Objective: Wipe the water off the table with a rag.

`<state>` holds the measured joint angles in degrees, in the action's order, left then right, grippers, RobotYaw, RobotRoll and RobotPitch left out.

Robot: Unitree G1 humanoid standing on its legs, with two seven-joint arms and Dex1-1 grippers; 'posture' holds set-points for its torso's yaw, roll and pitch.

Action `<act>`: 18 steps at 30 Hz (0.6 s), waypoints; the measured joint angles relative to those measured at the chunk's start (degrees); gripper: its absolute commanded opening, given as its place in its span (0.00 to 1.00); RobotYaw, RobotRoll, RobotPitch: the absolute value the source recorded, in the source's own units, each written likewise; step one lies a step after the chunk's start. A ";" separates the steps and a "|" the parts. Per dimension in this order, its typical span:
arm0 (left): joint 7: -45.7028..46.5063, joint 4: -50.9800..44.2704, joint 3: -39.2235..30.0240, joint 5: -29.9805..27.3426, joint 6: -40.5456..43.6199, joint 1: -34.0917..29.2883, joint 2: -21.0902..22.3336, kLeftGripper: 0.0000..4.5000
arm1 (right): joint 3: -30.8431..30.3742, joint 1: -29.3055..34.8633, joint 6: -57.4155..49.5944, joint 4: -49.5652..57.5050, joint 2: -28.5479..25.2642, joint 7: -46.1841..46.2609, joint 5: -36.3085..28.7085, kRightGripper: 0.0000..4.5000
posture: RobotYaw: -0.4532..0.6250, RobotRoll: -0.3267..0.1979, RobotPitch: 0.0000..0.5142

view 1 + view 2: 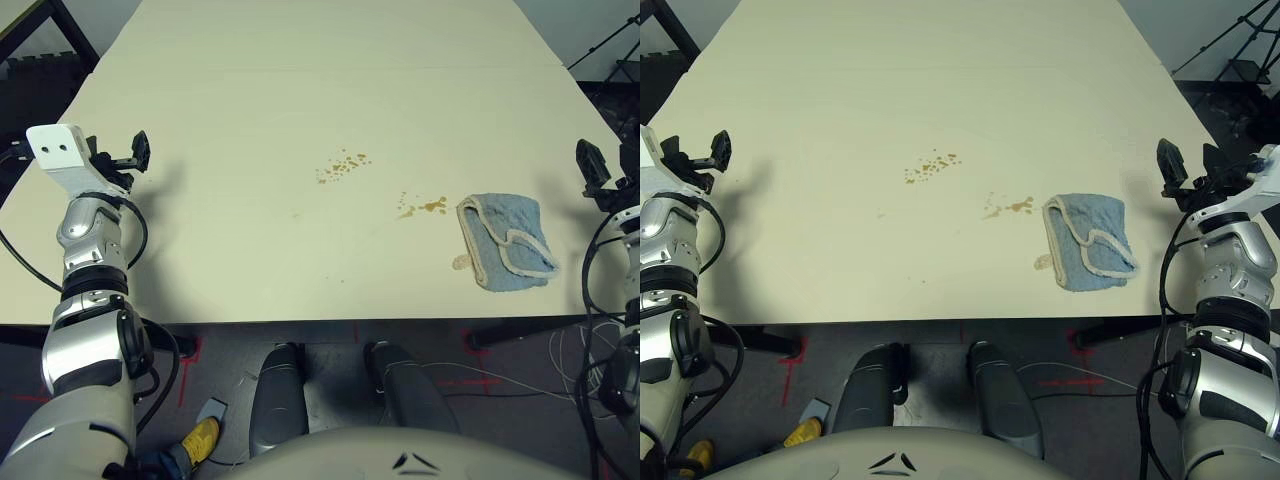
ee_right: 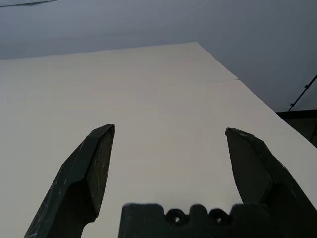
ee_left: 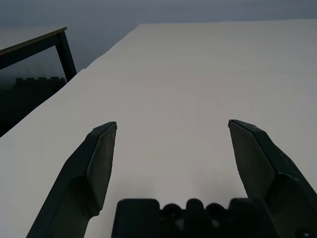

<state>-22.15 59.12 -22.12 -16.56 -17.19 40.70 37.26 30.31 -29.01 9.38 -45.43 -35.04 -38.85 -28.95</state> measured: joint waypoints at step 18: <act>-31.65 -21.54 4.66 -8.04 15.45 -8.11 -0.27 1.00 | -0.17 0.91 -2.71 0.57 0.00 -0.03 -0.02 0.99 | 0.29 0.62 0.35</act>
<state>-53.80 37.57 -17.46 -24.61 -1.74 32.59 36.99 30.15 -28.10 6.67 -44.86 -35.05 -38.88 -28.97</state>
